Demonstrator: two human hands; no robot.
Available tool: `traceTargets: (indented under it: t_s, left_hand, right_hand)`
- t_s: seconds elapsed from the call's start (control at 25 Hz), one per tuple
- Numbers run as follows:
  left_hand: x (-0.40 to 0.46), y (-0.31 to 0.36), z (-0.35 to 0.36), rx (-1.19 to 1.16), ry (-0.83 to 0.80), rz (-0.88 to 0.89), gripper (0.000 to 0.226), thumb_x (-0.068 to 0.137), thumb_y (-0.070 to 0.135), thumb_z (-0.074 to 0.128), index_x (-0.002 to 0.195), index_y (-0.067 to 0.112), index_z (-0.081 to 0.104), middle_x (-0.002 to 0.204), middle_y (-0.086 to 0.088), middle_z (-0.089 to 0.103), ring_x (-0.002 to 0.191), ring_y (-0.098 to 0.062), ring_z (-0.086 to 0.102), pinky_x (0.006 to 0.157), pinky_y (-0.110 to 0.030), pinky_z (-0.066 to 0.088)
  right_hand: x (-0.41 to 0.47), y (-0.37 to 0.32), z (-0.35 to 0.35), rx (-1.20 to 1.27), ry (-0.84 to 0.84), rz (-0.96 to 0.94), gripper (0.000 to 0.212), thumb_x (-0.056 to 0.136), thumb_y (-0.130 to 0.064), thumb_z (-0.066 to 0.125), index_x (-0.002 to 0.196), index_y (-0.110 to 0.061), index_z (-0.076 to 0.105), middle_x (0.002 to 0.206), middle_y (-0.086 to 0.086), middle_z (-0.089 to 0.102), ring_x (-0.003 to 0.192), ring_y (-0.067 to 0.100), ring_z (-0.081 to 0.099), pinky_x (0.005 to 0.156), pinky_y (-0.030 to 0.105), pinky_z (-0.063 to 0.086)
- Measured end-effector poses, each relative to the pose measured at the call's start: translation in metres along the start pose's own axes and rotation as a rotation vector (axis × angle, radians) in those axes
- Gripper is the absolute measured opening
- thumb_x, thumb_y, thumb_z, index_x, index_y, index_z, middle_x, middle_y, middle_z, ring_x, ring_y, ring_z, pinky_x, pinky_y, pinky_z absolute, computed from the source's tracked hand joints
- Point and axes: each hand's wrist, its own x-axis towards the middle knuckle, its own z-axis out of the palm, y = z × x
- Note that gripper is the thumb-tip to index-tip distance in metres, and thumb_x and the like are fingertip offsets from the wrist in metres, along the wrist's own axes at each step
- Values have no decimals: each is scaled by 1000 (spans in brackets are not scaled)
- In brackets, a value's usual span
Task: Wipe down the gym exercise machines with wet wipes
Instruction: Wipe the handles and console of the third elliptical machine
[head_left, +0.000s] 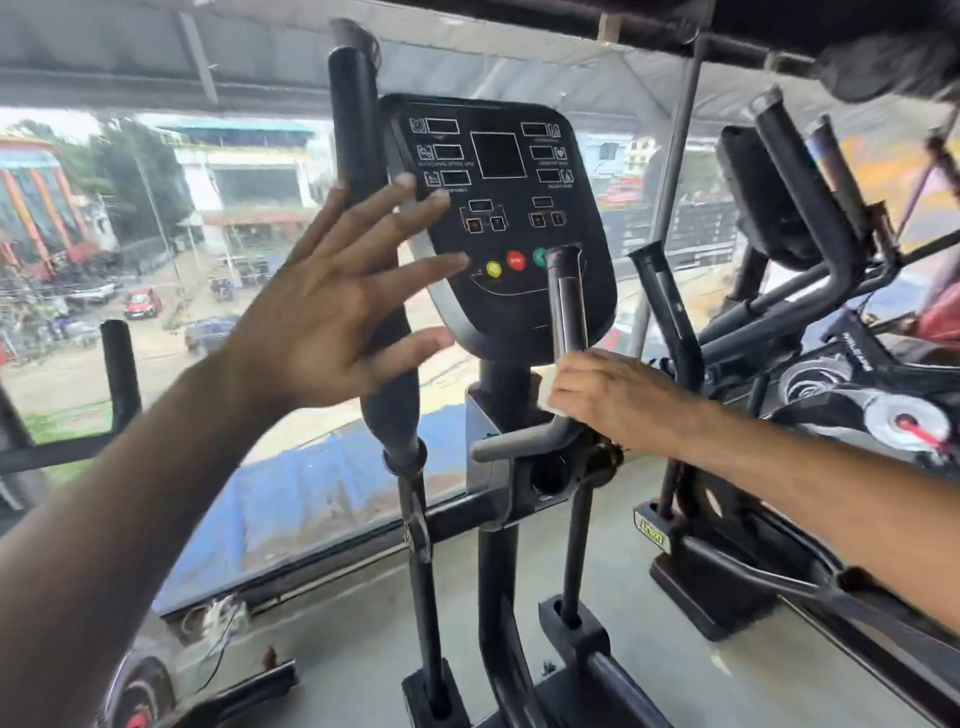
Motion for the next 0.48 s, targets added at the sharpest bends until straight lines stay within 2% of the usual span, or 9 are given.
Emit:
traceTargets:
  t_s: [0.12, 0.2, 0.28, 0.36, 0.48]
  left_hand:
    - [-1, 0, 9, -79, 39, -179, 83, 98, 67, 41, 165, 18, 29, 174, -15, 5, 161, -37, 0, 125, -65, 17]
    - [-6, 7, 13, -148, 50, -263, 90, 97, 68, 41, 167, 17, 18, 175, -14, 0, 162, -33, -4, 127, -60, 20]
    - [-8, 6, 13, -192, 60, -231, 90, 97, 70, 40, 167, 16, 20, 175, -11, 3, 162, -32, -5, 128, -58, 19]
    - [-6, -7, 9, -203, 58, -118, 90, 98, 75, 39, 166, 18, 24, 175, -9, 7, 162, -32, -3, 128, -61, 15]
    - [3, -33, 10, -302, 82, 8, 87, 99, 72, 41, 164, 15, 30, 174, -13, 12, 162, -33, 2, 127, -63, 12]
  right_hand:
    - [-1, -1, 3, -40, -114, 51, 18, 91, -5, 59, 87, -22, 57, 89, -4, 55, 94, 17, 46, 74, 32, 52]
    - [-2, -15, 9, -40, -154, 106, 18, 90, -6, 58, 86, -23, 57, 89, -6, 54, 94, 15, 45, 69, 29, 53]
    - [0, -29, 12, -62, -197, 91, 19, 87, -5, 62, 83, -24, 58, 86, -6, 54, 93, 16, 49, 67, 27, 52]
    - [6, -27, 6, -76, -218, 46, 27, 80, 0, 68, 76, -23, 55, 80, -6, 53, 87, 16, 51, 60, 25, 45]
    - [14, -11, -7, -84, -203, 50, 44, 74, 9, 68, 73, -25, 41, 80, -6, 49, 84, 16, 49, 57, 25, 30]
